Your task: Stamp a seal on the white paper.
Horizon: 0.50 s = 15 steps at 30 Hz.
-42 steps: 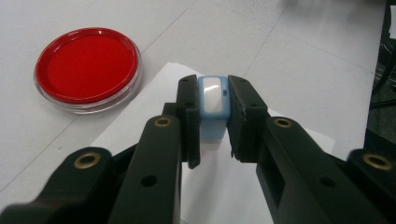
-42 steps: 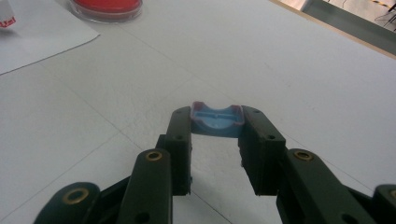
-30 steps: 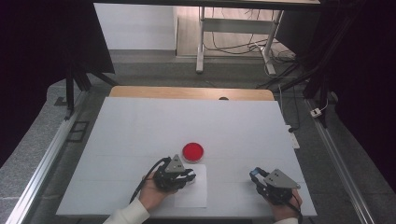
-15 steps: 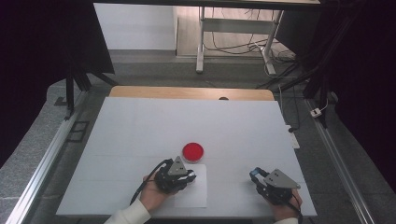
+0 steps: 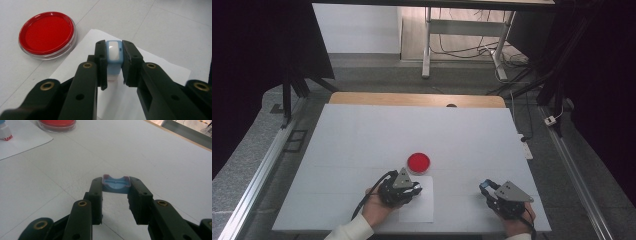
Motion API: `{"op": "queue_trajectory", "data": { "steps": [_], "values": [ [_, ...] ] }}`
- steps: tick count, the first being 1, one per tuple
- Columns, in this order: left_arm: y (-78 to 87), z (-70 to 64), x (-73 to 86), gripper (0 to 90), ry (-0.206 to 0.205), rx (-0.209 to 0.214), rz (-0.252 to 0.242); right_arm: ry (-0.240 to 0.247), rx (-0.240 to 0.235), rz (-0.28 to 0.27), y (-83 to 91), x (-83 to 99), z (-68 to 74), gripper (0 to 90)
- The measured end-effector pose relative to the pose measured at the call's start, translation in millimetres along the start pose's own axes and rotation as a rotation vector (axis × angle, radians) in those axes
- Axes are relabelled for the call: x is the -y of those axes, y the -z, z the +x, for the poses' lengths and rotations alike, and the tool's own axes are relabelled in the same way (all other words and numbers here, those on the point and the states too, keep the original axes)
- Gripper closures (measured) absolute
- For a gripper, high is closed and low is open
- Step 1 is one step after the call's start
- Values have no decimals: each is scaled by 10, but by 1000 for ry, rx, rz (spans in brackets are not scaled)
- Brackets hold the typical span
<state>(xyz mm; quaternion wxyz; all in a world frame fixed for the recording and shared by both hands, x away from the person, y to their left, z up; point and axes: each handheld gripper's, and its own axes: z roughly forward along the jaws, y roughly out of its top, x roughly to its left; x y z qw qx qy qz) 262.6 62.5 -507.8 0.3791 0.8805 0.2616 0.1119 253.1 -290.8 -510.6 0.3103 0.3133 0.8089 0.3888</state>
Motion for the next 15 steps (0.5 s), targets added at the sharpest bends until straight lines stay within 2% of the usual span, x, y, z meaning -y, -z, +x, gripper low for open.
{"op": "queue_trajectory", "data": {
  "steps": [10, 15],
  "values": [
    [-3, -19, -23, 756, -2, -11, 17, 1, 1, -1, 6, -2, 0, 649],
    [-18, -24, -42, 756, -15, -13, 43, 1, 1, -1, 6, -2, -1, 649]
  ]
}}
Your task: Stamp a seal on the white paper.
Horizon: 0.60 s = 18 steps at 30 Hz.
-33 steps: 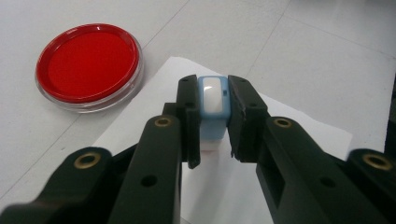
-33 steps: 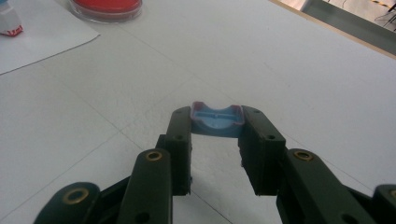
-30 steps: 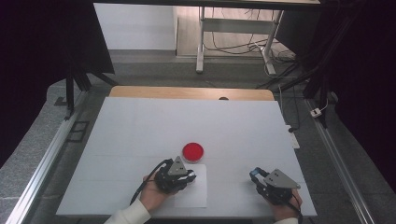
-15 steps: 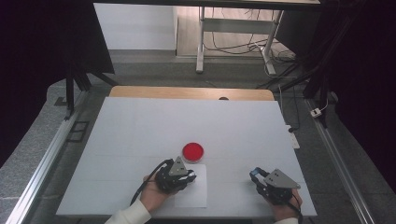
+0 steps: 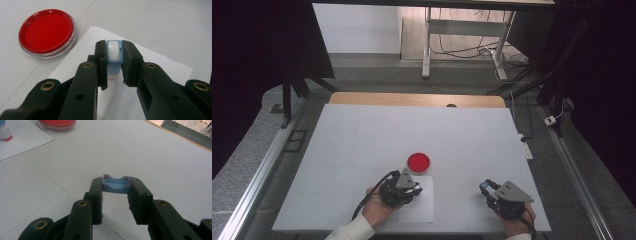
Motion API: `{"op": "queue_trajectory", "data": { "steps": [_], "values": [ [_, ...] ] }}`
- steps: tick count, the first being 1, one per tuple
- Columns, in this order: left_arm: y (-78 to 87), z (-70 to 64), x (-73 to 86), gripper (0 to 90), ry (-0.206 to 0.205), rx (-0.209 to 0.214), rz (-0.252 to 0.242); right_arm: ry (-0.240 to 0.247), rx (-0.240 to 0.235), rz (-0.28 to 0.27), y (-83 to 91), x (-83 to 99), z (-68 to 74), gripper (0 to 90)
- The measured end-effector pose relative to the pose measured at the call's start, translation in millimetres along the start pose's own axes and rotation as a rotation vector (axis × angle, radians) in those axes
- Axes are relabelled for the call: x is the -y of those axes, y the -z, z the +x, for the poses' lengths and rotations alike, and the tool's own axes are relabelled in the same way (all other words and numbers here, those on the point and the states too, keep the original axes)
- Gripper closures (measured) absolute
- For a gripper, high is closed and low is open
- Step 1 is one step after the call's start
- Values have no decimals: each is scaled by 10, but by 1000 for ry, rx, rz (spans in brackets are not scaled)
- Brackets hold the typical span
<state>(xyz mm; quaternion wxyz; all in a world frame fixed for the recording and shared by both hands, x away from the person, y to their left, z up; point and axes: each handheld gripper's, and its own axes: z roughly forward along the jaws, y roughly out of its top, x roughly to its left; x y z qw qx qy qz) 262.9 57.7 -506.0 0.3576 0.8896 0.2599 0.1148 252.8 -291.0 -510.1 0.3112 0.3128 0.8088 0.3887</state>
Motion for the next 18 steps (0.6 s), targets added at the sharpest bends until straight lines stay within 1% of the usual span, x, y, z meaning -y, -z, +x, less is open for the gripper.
{"op": "queue_trajectory", "data": {
  "steps": [4, 12, 18],
  "values": [
    [-16, 7, 1, 757, 3, 4, 10, 1, 0, 0, 0, -1, 1, 649],
    [-21, -20, -37, 758, -20, -11, 40, 2, 2, 0, 6, -5, 5, 649],
    [-25, -19, -37, 759, -20, -10, 43, 1, 0, -5, 5, -6, 10, 649]
  ]
}}
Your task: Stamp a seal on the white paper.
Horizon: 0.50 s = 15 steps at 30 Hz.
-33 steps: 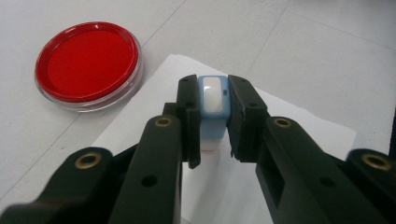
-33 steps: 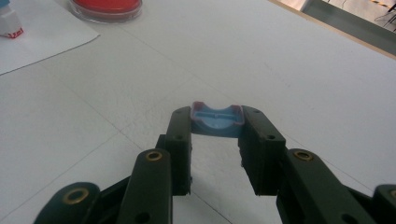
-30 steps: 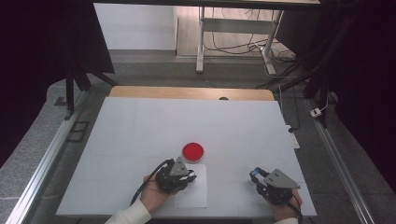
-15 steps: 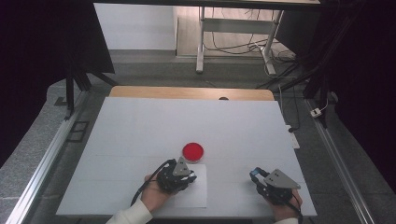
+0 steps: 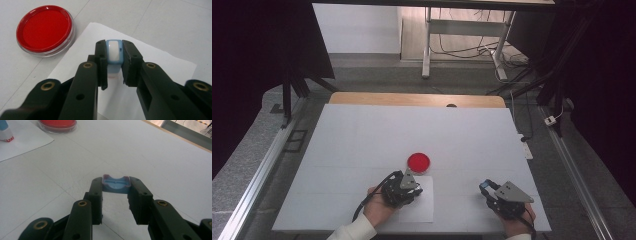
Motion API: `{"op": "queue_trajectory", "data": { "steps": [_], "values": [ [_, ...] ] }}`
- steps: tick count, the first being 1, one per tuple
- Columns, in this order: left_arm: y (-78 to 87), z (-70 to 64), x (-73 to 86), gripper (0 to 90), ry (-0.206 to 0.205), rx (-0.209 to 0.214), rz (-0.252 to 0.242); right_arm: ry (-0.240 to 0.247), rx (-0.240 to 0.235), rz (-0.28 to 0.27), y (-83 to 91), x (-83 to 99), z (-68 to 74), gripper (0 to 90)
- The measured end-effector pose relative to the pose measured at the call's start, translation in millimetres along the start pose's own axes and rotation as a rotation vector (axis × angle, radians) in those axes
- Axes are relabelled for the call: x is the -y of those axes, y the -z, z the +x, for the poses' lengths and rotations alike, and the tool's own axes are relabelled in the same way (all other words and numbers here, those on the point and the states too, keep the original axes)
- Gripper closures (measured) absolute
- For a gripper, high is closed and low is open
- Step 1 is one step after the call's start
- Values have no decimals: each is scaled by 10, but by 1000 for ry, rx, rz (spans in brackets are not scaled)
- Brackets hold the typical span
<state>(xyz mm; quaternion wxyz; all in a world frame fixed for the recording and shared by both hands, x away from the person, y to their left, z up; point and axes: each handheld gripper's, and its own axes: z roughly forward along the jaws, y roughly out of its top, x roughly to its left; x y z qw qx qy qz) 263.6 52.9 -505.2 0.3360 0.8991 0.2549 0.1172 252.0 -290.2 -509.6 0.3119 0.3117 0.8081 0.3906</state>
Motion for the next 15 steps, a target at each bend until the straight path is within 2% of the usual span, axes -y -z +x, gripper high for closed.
{"op": "queue_trajectory", "data": {
  "steps": [15],
  "values": [
    [-2, -9, 17, 760, 6, -4, -8, 3, -1, 3, 1, -2, 7, 649]
  ]
}}
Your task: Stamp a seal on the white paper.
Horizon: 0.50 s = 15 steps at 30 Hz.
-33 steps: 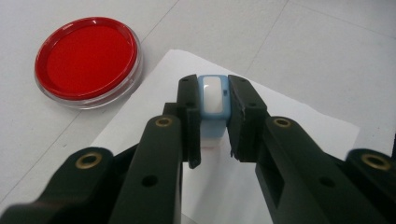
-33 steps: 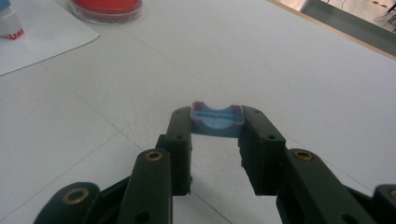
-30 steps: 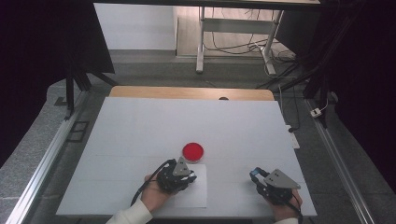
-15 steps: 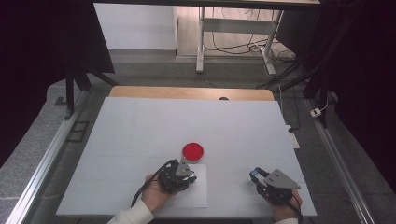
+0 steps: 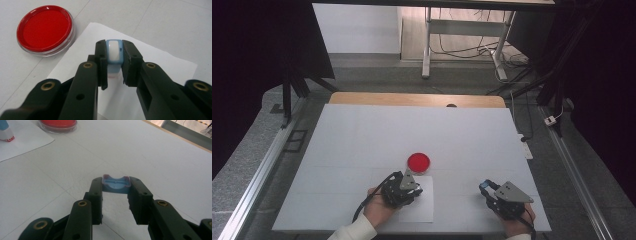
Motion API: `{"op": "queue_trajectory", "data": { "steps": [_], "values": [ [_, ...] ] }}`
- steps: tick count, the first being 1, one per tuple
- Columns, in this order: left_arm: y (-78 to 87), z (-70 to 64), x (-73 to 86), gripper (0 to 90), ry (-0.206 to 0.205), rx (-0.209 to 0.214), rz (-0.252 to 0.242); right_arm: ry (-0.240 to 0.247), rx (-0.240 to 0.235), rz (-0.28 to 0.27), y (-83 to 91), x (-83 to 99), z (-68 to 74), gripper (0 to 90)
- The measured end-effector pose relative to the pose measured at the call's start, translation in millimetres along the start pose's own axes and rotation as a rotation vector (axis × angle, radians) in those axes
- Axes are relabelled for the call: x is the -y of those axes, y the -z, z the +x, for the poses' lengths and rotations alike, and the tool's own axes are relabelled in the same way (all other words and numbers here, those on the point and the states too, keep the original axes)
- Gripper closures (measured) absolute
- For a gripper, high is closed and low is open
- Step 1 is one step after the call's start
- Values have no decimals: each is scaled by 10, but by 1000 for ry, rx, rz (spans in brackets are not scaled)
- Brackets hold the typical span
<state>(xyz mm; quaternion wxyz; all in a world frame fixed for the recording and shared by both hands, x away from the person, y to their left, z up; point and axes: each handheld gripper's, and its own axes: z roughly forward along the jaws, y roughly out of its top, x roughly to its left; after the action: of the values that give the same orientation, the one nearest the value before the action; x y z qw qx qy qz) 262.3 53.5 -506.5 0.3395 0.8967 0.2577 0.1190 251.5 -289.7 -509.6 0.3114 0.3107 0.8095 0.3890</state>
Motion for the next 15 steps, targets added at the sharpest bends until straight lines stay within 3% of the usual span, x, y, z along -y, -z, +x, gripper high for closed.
{"op": "queue_trajectory", "data": {
  "steps": [15],
  "values": [
    [-3, 9, -2, 759, 7, 4, 0, 0, 2, 3, 0, -1, 1, 649]
  ]
}}
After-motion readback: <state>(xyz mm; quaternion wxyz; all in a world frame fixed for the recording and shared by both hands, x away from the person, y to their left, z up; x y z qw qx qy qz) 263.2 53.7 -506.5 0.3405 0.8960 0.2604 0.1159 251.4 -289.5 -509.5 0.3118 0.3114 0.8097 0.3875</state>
